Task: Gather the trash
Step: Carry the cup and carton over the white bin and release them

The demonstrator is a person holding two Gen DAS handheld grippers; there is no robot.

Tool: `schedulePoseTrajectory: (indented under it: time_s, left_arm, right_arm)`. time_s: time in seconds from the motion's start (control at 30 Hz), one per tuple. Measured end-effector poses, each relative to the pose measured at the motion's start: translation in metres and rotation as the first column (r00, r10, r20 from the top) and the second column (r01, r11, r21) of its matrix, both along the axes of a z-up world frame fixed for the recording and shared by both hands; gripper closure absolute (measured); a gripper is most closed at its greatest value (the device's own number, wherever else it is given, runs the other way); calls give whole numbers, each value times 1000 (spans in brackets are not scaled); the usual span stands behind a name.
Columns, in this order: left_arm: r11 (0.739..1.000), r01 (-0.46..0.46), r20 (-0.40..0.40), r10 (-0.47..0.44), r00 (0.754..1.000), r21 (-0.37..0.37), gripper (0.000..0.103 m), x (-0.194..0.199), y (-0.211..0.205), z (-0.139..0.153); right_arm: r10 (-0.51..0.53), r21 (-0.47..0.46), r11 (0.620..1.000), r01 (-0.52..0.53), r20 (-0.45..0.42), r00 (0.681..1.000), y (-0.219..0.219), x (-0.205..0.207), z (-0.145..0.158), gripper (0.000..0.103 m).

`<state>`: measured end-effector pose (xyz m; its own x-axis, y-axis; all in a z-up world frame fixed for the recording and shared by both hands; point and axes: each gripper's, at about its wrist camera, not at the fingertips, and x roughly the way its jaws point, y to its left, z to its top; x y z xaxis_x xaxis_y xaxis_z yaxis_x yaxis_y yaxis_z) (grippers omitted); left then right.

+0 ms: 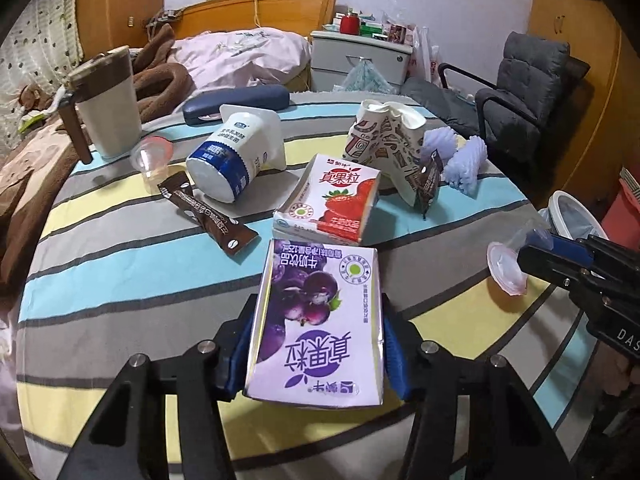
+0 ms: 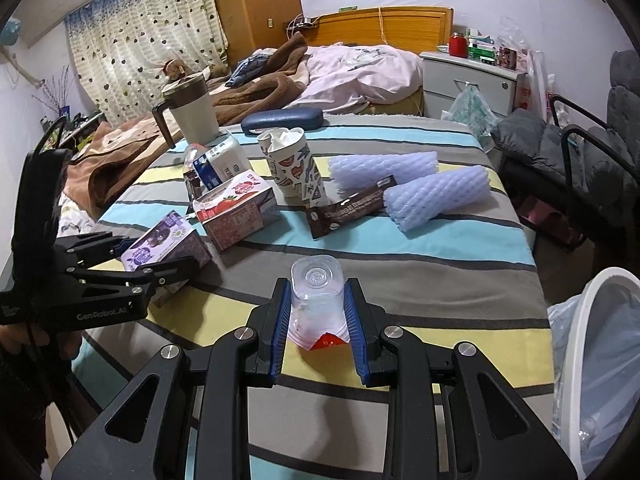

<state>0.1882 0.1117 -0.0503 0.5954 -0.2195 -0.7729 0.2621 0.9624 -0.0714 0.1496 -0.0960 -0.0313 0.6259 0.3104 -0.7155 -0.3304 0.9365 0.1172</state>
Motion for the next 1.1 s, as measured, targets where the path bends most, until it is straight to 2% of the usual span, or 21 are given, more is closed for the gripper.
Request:
schedulePoseTrajectory:
  time_s: [0.33,0.57,1.1]
  left_arm:
    - [1000,-7,57,9,998,-31,46,-28,-27,22]
    - [1000,4,115,-3,993,-13,46,-45,-52,41]
    - [993,117,202,-111,973,-20,46,-67,-126,72]
  right_arm:
    - [-18,25,1000,17,36,999,-20,-10,12,73]
    - [-43,35,999,41,67,997,-38,-17,20,73]
    - [-169,57,985,163,124,978,-95,-35,36,73]
